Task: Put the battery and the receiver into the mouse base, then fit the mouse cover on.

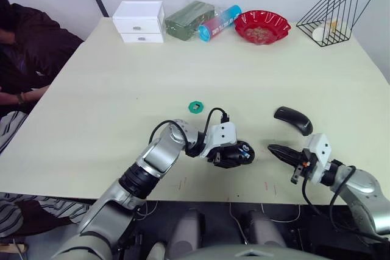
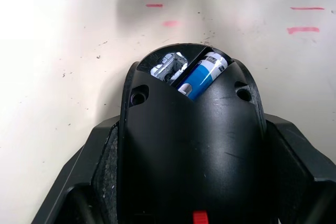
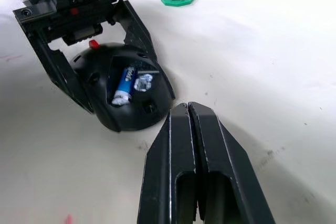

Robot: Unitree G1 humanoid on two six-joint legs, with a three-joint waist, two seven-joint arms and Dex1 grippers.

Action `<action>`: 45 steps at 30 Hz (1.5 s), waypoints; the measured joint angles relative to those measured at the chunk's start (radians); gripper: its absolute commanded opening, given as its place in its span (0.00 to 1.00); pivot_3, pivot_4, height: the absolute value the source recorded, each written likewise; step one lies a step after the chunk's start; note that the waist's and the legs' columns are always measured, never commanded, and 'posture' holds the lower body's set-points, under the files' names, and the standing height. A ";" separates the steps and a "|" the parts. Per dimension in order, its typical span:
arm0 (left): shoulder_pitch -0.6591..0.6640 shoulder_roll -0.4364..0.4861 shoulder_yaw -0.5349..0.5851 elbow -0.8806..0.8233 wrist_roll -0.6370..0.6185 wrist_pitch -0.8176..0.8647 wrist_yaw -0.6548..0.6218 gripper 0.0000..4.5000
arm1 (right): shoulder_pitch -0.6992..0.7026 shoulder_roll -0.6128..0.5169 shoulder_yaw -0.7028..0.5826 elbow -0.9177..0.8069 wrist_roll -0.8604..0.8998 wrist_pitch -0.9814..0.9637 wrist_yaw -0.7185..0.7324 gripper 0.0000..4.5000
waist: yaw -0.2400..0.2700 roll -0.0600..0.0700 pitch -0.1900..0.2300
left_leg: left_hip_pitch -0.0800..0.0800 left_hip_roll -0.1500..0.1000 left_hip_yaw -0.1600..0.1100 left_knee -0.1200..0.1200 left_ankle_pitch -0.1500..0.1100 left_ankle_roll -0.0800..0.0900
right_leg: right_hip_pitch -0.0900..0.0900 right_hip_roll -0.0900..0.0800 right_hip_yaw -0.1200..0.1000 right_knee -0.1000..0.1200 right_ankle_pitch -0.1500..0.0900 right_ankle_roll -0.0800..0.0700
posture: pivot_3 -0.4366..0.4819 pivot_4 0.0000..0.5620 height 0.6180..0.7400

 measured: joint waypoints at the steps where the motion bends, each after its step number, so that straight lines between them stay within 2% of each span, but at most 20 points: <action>1: 0.000 0.000 0.000 -0.001 0.000 0.001 -0.001 0.66 | 0.005 -0.008 -0.024 0.000 0.016 -0.004 0.016 0.01 | 0.002 0.001 0.000 | 0.000 0.000 0.000 0.000 0.000 0.000 | 0.000 0.000 0.000 0.000 0.000 0.000 | 0.48 0.27 1.00; 6: 0.001 0.001 -0.001 -0.004 -0.002 0.003 -0.003 0.66 | 0.030 -0.039 -0.082 0.010 0.051 -0.018 0.062 0.01 | 0.008 0.001 0.002 | 0.000 0.000 0.000 0.000 0.000 0.000 | 0.000 0.000 0.000 0.000 0.000 0.000 | 0.48 0.27 1.00; 9: 0.001 0.002 -0.001 -0.011 -0.001 0.015 -0.004 0.66 | 0.070 -0.082 -0.145 0.030 0.092 -0.038 0.158 0.01 | 0.008 0.001 0.003 | 0.000 0.000 0.000 0.000 0.000 0.000 | 0.000 0.000 0.000 0.000 0.000 0.000 | 0.48 0.27 1.00; 13: 0.001 0.002 -0.001 -0.013 -0.001 0.020 -0.004 0.66 | 0.090 -0.125 -0.151 0.035 0.115 -0.063 0.256 0.38 | 0.008 0.001 0.003 | 0.000 0.000 0.000 0.000 0.000 0.000 | 0.000 0.000 0.000 0.000 0.000 0.000 | 0.48 0.27 1.00; 14: 0.001 0.002 -0.001 -0.013 -0.001 0.020 -0.004 0.66 | 0.090 -0.125 -0.158 0.039 0.124 -0.065 0.277 0.51 | 0.008 0.001 0.003 | 0.000 0.000 0.000 0.000 0.000 0.000 | 0.000 0.000 0.000 0.000 0.000 0.000 | 0.48 0.27 1.00; 15: 0.001 0.002 -0.001 -0.013 -0.001 0.020 -0.004 0.66 | 0.090 -0.126 -0.162 0.040 0.126 -0.067 0.285 0.54 | 0.008 0.001 0.003 | 0.000 0.000 0.000 0.000 0.000 0.000 | 0.000 0.000 0.000 0.000 0.000 0.000 | 0.48 0.27 1.00; 16: 0.001 0.002 -0.001 -0.013 -0.001 0.020 -0.004 0.66 | 0.090 -0.130 -0.168 0.046 0.138 -0.072 0.310 0.70 | 0.008 0.001 0.003 | 0.000 0.000 0.000 0.000 0.000 0.000 | 0.000 0.000 0.000 0.000 0.000 0.000 | 0.48 0.27 1.00; 17: 0.001 0.002 -0.001 -0.013 -0.001 0.021 -0.004 0.66 | 0.089 -0.132 -0.173 0.051 0.147 -0.076 0.330 0.78 | 0.009 0.001 0.003 | 0.000 0.000 0.000 0.000 0.000 0.000 | 0.000 0.000 0.000 0.000 0.000 0.000 | 0.48 0.27 1.00; 21: 0.001 0.002 -0.001 -0.014 -0.001 0.022 -0.004 0.66 | 0.079 -0.144 -0.187 0.088 0.171 -0.102 0.408 0.99 | 0.009 0.001 0.003 | 0.000 0.000 0.000 0.000 0.000 0.000 | 0.000 0.000 0.000 0.000 0.000 0.000 | 0.48 0.27 1.00; 26: 0.001 0.002 -0.001 -0.014 -0.001 0.022 -0.001 0.66 | 0.049 -0.141 -0.188 0.134 0.179 -0.145 0.459 0.99 | 0.009 0.001 0.003 | 0.000 0.000 0.000 0.000 0.000 0.000 | 0.000 0.000 0.000 0.000 0.000 0.000 | 0.48 0.27 1.00; 28: 0.001 0.003 -0.001 -0.016 -0.002 0.028 -0.002 0.89 | 0.032 -0.139 -0.188 0.158 0.185 -0.152 0.472 1.00 | 0.009 0.001 0.004 | 0.000 0.000 0.000 0.000 0.000 0.000 | 0.000 0.000 0.000 0.000 0.000 0.000 | 0.48 0.27 1.00; 30: 0.003 0.009 -0.002 -0.024 -0.012 0.036 -0.014 0.98 | 0.019 -0.136 -0.188 0.167 0.187 -0.155 0.472 1.00 | 0.009 0.001 0.004 | 0.000 0.000 0.000 0.000 0.000 0.000 | 0.000 0.000 0.000 0.000 0.000 0.000 | 0.48 0.27 1.00; 39: 0.006 0.017 0.007 -0.041 -0.051 0.067 -0.008 0.98 | 0.015 -0.120 -0.187 0.171 0.188 -0.162 0.468 1.00 | 0.009 0.003 0.007 | 0.000 0.000 0.000 0.000 0.000 0.000 | 0.000 0.000 0.000 0.000 0.000 0.000 | 0.48 0.27 1.00; 45: 0.044 0.070 0.072 -0.064 -0.103 0.063 -0.008 0.98 | 0.014 -0.113 -0.187 0.161 0.189 -0.163 0.455 1.00 | 0.009 0.003 0.011 | 0.000 0.000 0.000 0.000 0.000 0.000 | 0.000 0.000 0.000 0.000 0.000 0.000 | 0.48 0.27 1.00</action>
